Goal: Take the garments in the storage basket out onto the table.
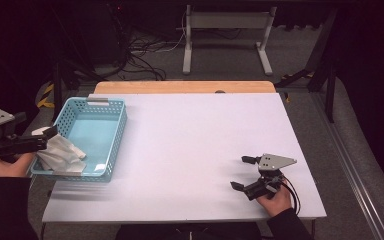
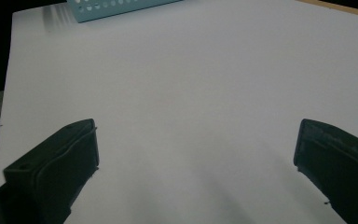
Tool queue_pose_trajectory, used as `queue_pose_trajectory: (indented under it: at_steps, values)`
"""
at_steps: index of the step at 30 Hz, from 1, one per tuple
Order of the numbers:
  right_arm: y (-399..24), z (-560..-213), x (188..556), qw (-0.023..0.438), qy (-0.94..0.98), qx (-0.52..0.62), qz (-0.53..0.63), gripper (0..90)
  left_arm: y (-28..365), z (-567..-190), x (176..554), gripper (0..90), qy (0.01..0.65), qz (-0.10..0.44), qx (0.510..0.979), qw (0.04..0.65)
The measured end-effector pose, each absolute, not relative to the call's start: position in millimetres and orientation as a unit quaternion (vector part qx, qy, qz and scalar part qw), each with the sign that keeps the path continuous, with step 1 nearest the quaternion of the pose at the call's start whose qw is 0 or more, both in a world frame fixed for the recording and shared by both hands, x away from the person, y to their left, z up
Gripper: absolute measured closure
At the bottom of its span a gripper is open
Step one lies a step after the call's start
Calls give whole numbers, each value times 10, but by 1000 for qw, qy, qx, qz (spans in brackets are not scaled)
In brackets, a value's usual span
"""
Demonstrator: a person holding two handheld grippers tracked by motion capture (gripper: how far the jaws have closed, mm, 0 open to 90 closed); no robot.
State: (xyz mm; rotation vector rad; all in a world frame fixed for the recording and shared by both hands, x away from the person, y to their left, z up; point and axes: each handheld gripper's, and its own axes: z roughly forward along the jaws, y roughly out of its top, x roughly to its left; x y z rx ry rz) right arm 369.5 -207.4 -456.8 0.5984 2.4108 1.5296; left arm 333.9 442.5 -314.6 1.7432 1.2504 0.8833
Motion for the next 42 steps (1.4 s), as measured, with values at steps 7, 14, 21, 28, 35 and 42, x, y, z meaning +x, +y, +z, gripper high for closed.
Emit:
queue_pose_trajectory:
  at_steps: [7, 14, 21, 28, 35, 42]
  values:
    - [-2072, -4569, 3695, 113, 822, 203, 519, 7, 4527, -3275, 3403, 3, 530, 340, 680, 375]
    - [-2070, -4570, 3694, 111, 823, 203, 520, 7, 4607, -3414, 3461, 0, 546, 334, 680, 358]
    - [-2069, -4571, 3695, 111, 823, 203, 519, 7, 4649, -3519, 3506, 3, 552, 318, 686, 351]
    - [-2065, -4573, 3695, 109, 823, 203, 519, 7, 4668, -3622, 3499, 3, 557, 298, 695, 344]
    - [-2062, -4575, 3697, 108, 824, 203, 518, 7, 4682, -3686, 3505, 3, 558, 282, 703, 339]
    - [-2061, -4575, 3696, 107, 824, 203, 519, 7, 4676, -3771, 3532, 3, 560, 265, 713, 327]
